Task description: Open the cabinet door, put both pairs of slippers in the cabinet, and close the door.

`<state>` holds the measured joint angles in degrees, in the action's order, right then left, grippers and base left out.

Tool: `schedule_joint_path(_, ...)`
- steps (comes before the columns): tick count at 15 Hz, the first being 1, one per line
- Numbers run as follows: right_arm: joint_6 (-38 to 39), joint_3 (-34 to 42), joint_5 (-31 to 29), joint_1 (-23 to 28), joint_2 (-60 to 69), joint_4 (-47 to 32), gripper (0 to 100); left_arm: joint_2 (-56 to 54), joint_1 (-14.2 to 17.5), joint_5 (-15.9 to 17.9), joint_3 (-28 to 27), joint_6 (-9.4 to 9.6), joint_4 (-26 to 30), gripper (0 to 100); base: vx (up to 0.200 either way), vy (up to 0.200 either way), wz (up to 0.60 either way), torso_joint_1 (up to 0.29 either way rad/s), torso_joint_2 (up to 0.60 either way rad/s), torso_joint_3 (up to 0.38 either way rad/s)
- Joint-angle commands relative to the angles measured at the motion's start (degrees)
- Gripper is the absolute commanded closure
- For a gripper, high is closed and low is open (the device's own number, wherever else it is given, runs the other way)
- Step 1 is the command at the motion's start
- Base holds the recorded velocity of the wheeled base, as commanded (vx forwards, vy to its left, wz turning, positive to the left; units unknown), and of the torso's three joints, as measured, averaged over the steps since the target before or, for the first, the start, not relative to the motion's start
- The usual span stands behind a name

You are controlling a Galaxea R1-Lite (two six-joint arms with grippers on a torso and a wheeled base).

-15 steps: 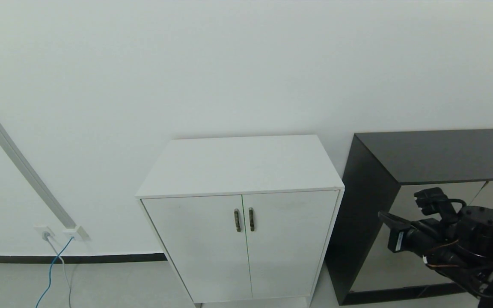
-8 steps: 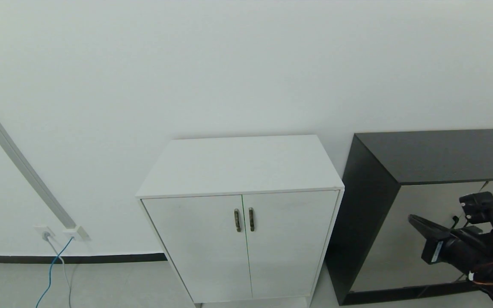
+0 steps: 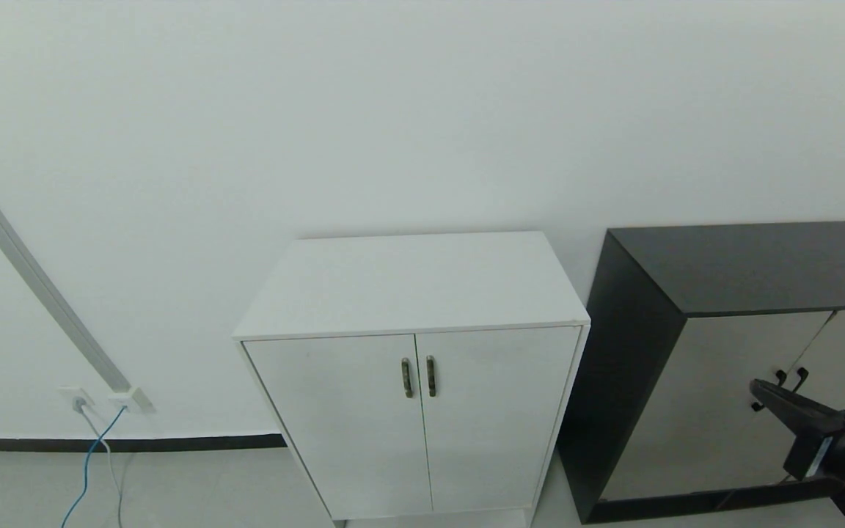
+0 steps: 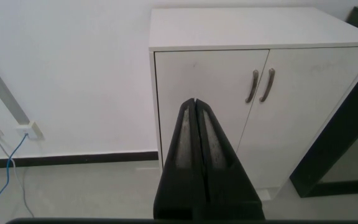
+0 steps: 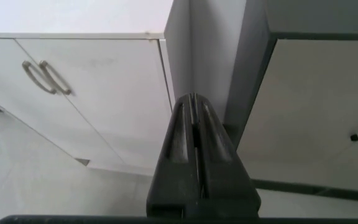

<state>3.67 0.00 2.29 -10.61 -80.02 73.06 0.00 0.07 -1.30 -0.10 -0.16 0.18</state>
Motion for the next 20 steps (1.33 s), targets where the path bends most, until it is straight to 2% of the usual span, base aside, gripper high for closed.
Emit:
schedule_joint_path(1,0.2,0.0,0.26,0.15,13.49,-10.04,100,0.09,0.01,-0.01,0.01,-0.02,-0.01,100,0.0,0.0,0.0,0.0,0.0,0.0)
schedule_joint_path(8,-0.33,-0.09,0.43,-0.29,40.64,-38.52,100,0.09,0.01,-0.01,0.01,-0.02,-0.01,100,0.0,0.0,0.0,0.0,0.0,0.0)
schedule_joint_path(12,-1.3,-0.18,3.42,-0.64,54.79,-56.45,100,0.09,0.01,-0.01,0.01,-0.02,-0.01,100,0.0,0.0,0.0,0.0,0.0,0.0)
schedule_joint_path(16,-6.83,-0.09,3.51,-1.17,63.94,-67.61,100,0.09,0.01,-0.01,0.01,-0.02,-0.01,100,0.0,0.0,0.0,0.0,0.0,0.0)
schedule_joint_path(20,-7.27,-0.18,3.33,-1.26,66.48,-70.25,100,0.09,0.01,-0.01,0.01,-0.02,-0.01,100,0.0,0.0,0.0,0.0,0.0,0.0)
